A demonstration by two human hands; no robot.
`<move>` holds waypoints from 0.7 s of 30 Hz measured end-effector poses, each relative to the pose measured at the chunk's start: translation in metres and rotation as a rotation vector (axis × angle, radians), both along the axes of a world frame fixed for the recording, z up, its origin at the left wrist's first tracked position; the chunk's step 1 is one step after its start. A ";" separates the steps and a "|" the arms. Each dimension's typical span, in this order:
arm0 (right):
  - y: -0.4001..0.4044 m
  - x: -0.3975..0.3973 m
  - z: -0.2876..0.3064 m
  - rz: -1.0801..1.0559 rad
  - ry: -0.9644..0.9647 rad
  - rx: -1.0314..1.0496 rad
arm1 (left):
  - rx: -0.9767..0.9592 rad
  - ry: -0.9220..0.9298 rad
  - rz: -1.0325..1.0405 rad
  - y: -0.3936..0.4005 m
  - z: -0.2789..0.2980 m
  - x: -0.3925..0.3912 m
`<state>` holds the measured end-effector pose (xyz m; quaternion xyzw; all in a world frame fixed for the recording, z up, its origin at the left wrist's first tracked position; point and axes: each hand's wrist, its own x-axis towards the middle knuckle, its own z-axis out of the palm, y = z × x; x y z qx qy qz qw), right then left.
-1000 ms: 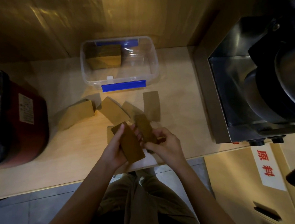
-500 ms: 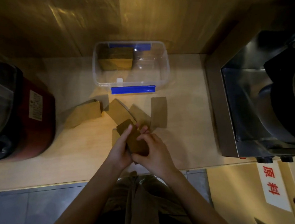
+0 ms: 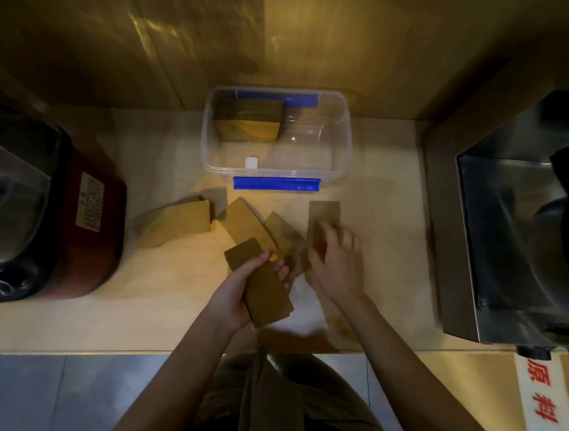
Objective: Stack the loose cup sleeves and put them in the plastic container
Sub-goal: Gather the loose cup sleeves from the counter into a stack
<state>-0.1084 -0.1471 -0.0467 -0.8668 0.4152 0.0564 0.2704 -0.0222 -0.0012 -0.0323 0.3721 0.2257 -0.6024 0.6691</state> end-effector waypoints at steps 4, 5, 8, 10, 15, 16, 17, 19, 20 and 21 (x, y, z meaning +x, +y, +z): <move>0.002 0.007 -0.018 0.037 0.216 -0.023 | 0.030 0.008 -0.004 0.003 -0.003 -0.001; 0.003 0.007 -0.020 0.036 0.239 -0.027 | 0.027 0.010 0.000 0.004 -0.003 -0.001; 0.004 0.006 -0.024 0.005 0.221 -0.040 | 0.012 0.018 0.015 0.008 -0.004 -0.002; 0.003 0.007 -0.024 -0.021 0.200 -0.037 | 0.035 0.025 0.013 0.009 -0.003 -0.003; -0.003 0.011 -0.018 -0.065 0.167 0.029 | 0.067 0.042 0.027 0.011 0.001 -0.004; -0.005 0.011 -0.017 -0.073 0.169 0.047 | 0.058 0.039 0.030 0.012 0.000 -0.004; -0.008 0.011 -0.016 -0.089 0.168 0.082 | 0.043 0.038 0.033 0.012 0.000 -0.004; -0.014 0.010 -0.012 -0.160 0.119 0.192 | 0.026 0.034 0.045 0.012 0.000 -0.005; -0.016 0.010 -0.008 -0.203 0.064 0.241 | 0.022 0.026 0.053 0.013 0.000 -0.005; -0.016 0.009 -0.002 -0.236 0.004 0.280 | 0.016 0.020 0.061 0.013 0.000 -0.005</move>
